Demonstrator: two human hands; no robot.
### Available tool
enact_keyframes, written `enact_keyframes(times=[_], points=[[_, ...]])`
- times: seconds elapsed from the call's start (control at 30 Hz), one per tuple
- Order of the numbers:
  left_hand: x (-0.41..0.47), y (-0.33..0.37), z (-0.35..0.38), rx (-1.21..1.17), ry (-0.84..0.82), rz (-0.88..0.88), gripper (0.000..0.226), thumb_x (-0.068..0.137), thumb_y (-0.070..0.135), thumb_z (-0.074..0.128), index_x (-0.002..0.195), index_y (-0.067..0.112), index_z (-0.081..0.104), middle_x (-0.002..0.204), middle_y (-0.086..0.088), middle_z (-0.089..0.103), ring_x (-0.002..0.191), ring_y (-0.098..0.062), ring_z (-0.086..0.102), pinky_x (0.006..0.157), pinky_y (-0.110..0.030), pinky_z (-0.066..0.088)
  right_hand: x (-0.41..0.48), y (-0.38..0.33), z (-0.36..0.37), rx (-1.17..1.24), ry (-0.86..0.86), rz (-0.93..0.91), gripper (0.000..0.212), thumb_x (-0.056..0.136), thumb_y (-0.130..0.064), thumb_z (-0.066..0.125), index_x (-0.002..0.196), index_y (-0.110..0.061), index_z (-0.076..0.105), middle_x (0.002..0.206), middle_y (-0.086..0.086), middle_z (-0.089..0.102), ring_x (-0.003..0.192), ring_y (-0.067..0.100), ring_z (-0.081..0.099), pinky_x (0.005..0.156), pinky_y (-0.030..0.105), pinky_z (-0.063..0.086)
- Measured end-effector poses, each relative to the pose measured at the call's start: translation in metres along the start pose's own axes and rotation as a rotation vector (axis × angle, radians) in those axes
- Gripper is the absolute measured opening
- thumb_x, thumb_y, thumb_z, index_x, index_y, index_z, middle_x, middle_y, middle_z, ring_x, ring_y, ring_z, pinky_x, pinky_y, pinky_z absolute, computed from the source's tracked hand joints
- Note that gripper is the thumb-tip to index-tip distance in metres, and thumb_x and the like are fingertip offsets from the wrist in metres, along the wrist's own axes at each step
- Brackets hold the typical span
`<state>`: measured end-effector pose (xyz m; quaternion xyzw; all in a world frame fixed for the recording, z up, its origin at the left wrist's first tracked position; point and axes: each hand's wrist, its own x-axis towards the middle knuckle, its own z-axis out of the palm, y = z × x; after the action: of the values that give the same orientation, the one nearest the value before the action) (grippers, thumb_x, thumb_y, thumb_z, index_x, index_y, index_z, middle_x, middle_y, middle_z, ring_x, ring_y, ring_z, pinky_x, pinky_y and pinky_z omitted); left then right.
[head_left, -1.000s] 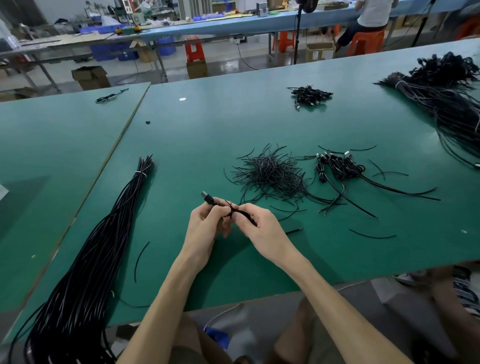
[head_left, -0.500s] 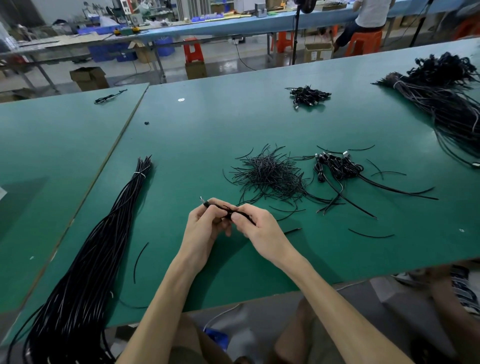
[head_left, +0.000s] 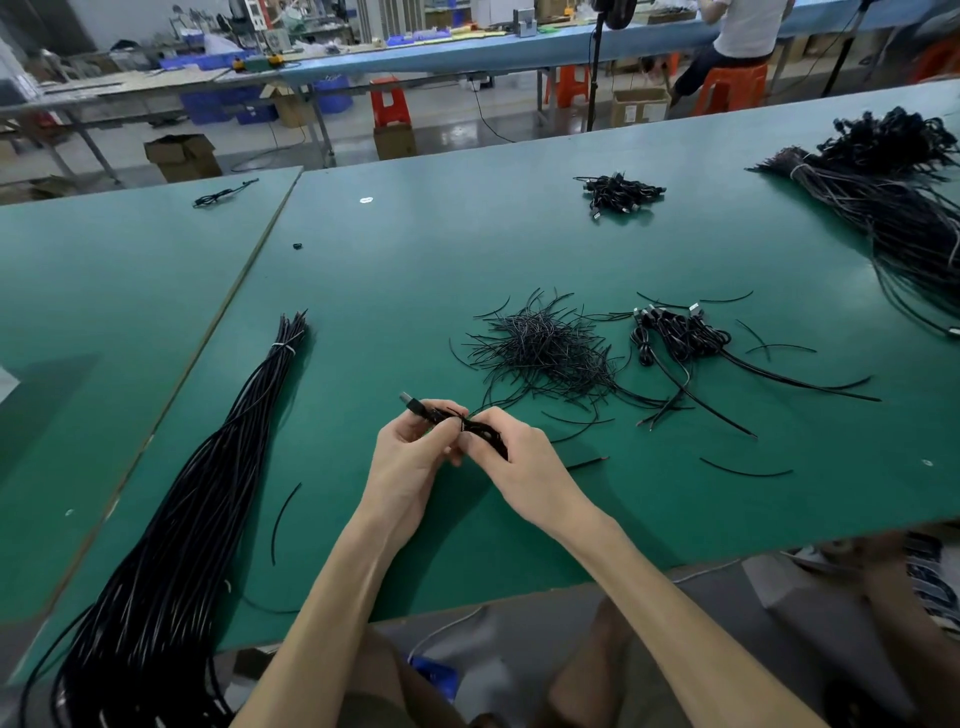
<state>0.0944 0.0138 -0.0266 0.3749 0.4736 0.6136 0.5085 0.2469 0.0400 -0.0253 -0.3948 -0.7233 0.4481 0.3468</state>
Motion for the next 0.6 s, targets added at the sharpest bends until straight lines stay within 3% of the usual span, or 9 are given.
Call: enact_keyframes(times=[0.23, 0.37, 0.43, 0.5, 0.6], points=[[0.001, 0.003, -0.002, -0.011, -0.07, 0.003, 0.009, 0.086, 0.015, 0.07, 0.09, 0.01, 0.074, 0.084, -0.006, 0.065, 0.068, -0.014, 0.053, 0.061, -0.023, 0.047, -0.002, -0.001, 0.0, 0.062, 0.036, -0.017, 0.019, 0.106, -0.028, 0.054, 0.091, -0.024, 0.063, 0.063, -0.02, 0.058, 0.053, 0.003, 0.04, 0.054, 0.016, 0.034], [0.001, 0.006, -0.004, -0.015, -0.123, -0.009, 0.042, 0.089, 0.044, 0.075, 0.105, 0.005, 0.076, 0.086, -0.009, 0.06, 0.074, -0.016, 0.052, 0.067, -0.026, 0.046, -0.001, -0.001, -0.003, 0.084, 0.062, 0.002, 0.021, 0.106, -0.03, 0.054, 0.095, -0.017, 0.066, 0.069, -0.008, 0.058, 0.057, 0.004, 0.039, 0.055, 0.021, 0.033], [0.002, 0.008, -0.003, 0.042, -0.105, 0.009, 0.055, 0.09, 0.058, 0.069, 0.107, 0.006, 0.076, 0.089, -0.008, 0.067, 0.078, -0.016, 0.057, 0.067, -0.026, 0.048, -0.001, -0.001, -0.004, 0.079, 0.063, -0.001, 0.022, 0.106, -0.031, 0.054, 0.097, -0.016, 0.068, 0.071, -0.002, 0.06, 0.058, 0.006, 0.039, 0.055, 0.023, 0.032], [0.004, 0.012, -0.004, 0.104, -0.034, 0.033, 0.052, 0.093, 0.061, 0.063, 0.099, 0.011, 0.078, 0.093, -0.009, 0.072, 0.082, -0.018, 0.063, 0.067, -0.028, 0.051, -0.001, -0.001, -0.005, 0.067, 0.061, -0.009, 0.022, 0.106, -0.03, 0.054, 0.098, -0.014, 0.067, 0.064, -0.009, 0.051, 0.055, 0.004, 0.036, 0.053, 0.021, 0.03], [0.006, 0.021, -0.009, 0.264, 0.094, 0.136, 0.036, 0.101, 0.047, 0.056, 0.092, 0.02, 0.077, 0.097, -0.002, 0.075, 0.087, -0.017, 0.067, 0.066, -0.029, 0.055, -0.002, 0.0, -0.004, 0.073, 0.054, -0.012, 0.022, 0.106, -0.031, 0.054, 0.094, -0.015, 0.062, 0.061, -0.013, 0.042, 0.054, 0.005, 0.033, 0.052, 0.021, 0.03]])
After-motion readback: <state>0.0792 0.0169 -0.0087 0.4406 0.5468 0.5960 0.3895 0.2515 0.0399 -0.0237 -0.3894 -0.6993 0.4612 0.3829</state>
